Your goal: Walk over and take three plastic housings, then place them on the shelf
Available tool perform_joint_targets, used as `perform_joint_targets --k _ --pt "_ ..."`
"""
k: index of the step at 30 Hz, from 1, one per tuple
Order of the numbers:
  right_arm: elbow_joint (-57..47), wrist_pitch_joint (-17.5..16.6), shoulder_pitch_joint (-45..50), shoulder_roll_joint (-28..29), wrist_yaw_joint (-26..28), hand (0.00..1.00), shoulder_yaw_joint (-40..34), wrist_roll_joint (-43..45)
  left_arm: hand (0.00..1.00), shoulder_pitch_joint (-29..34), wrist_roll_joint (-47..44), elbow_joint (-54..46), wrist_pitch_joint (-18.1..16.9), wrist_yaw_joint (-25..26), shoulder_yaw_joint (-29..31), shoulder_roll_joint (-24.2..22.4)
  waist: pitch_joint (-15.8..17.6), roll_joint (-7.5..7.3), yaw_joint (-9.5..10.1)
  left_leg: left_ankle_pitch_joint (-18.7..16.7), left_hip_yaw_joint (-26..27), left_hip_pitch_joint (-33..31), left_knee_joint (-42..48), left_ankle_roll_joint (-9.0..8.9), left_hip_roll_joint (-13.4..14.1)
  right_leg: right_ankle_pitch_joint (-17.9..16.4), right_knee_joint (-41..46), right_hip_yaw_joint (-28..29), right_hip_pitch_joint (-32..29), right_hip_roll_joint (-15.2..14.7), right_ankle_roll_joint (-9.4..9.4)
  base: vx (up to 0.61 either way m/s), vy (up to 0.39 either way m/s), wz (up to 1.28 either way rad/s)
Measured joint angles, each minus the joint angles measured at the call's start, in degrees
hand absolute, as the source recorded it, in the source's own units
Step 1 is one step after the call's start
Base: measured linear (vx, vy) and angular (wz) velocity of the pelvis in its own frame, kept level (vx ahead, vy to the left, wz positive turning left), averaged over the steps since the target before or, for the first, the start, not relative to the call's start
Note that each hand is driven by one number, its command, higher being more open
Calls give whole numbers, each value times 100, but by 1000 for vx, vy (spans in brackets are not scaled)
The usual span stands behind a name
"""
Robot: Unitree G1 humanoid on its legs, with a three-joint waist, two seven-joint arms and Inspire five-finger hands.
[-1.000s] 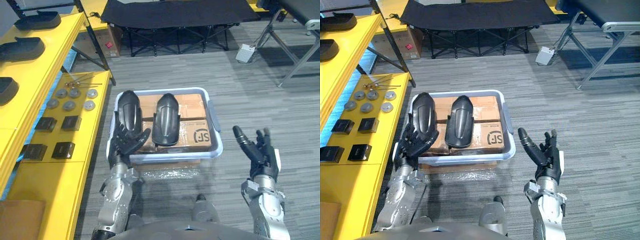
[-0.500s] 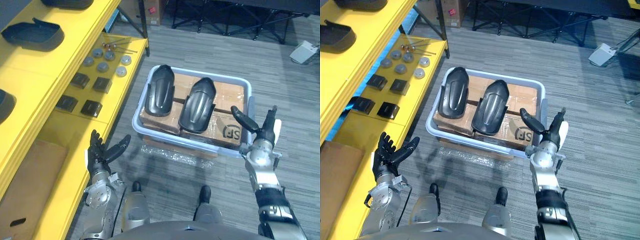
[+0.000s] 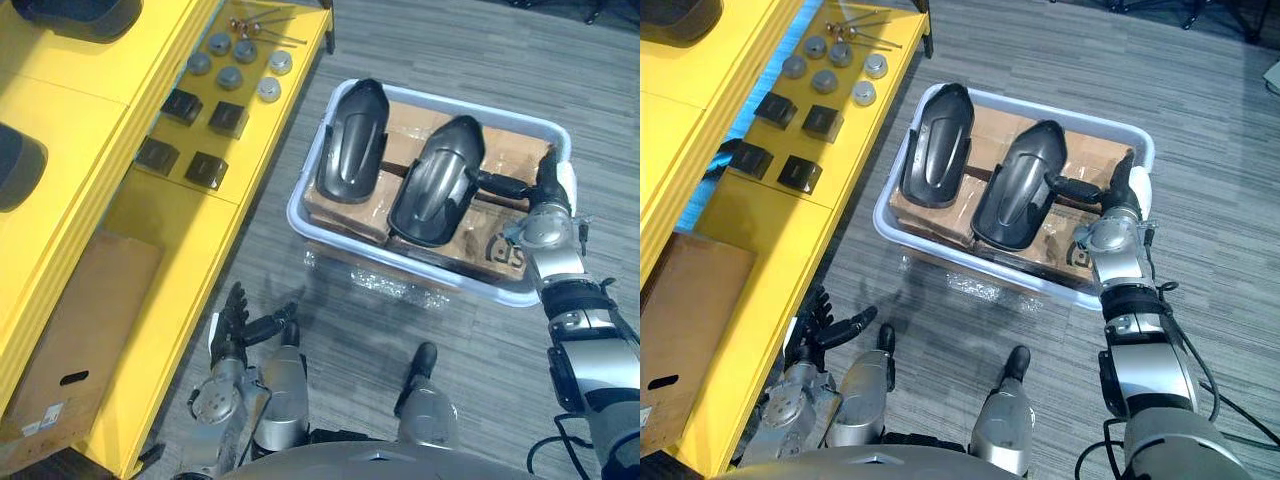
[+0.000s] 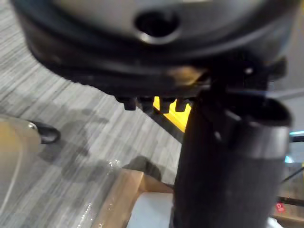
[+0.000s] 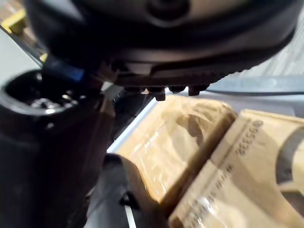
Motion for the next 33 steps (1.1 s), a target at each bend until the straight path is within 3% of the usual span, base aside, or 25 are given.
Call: perform_joint_targets --k 3,9,10,22,28,33 --pt "267 200 -287 -52 269 100 274 -9 100 -2 1 -1 -207 -76 -96 4 63 42 44 3 -75 -128 80 5 2 -10 82 -72 -74 -3 -8 -40 7 8" --pt "402 682 -680 -222 828 100 397 -21 100 -159 -1 -17 -184 -90 -357 18 70 53 63 55 -153 -165 111 10 -6 -40 184 -173 -86 -17 -49 -46 -1 6" --pt "372 761 -695 -216 952 0 410 -196 100 -162 -4 -80 -175 -89 -426 18 77 67 76 76 -154 -165 100 9 -4 -41 186 -177 -87 -17 -50 -50 -7 0" --pt "521 1869 -1209 -317 1932 0 1048 -1649 100 -204 -10 -119 -115 -33 -692 86 91 95 148 246 -128 -49 -111 -16 19 -50 277 -175 -121 -16 -68 -25 -6 -1" --pt "1344 1800 -1303 -204 1787 0 990 -1923 100 -224 -10 -114 -58 27 -852 103 89 116 299 401 -150 33 -341 -21 9 -70 281 -247 -98 -20 -100 11 -18 5" --pt "1683 1369 -1204 174 771 0 533 -1154 100 -230 -326 -118 -58 176 -924 94 90 151 234 497 -192 46 -454 -23 0 -91 316 -325 -108 -34 -121 -6 -13 5"
